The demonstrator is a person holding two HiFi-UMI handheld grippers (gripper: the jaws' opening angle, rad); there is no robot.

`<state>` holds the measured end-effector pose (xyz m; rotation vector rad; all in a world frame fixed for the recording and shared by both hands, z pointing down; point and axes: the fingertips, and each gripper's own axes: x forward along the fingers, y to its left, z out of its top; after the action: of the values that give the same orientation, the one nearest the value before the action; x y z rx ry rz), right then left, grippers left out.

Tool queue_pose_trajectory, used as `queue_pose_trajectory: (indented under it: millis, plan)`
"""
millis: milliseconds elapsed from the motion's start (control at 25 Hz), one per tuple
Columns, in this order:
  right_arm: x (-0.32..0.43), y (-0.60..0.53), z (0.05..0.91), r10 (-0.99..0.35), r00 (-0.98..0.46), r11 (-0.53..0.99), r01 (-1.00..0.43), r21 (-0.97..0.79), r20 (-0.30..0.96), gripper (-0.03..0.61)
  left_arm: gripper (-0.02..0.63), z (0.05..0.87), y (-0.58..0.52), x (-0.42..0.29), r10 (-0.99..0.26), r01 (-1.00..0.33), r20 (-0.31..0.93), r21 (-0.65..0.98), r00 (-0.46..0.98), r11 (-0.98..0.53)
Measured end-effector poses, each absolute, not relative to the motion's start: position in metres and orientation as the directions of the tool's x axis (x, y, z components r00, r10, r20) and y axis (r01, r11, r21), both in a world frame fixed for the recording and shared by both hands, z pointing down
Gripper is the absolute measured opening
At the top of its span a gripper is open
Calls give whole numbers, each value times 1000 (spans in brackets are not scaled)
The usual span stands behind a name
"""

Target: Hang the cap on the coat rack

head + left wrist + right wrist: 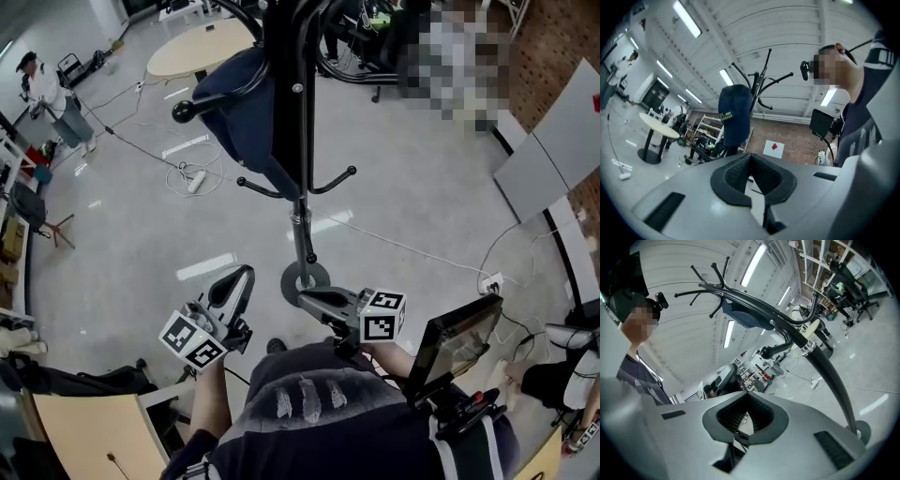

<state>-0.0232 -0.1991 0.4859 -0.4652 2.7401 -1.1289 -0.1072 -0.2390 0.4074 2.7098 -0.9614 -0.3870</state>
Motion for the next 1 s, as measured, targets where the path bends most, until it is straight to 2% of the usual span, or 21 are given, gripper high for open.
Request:
queue_pose_trajectory:
  millis: [120, 320, 600, 840, 1000]
  plan:
    - [-4, -201, 481, -313, -949, 675, -207, -708, -21, 3, 8, 413, -226, -72, -617, -564, -96, 317, 781, -762]
    - [7, -194, 466, -259, -965, 719, -177, -672, -23, 3, 8, 391, -207, -47, -600, -580, -58, 200, 798, -790]
    - [-21, -181, 445, -175, -984, 768, -119, -629, -27, 3, 8, 385, -182, -63, -629, -605, -39, 234, 777, -761]
    - [-22, -164, 442, -188, -980, 777, -112, -619, -59, 3, 8, 398, -157, -52, -607, -588, -5, 242, 795, -772]
    - [-37, -132, 442, -204, -978, 777, -142, -613, -32, 3, 8, 402, -126, -65, -595, -575, -6, 246, 804, -780]
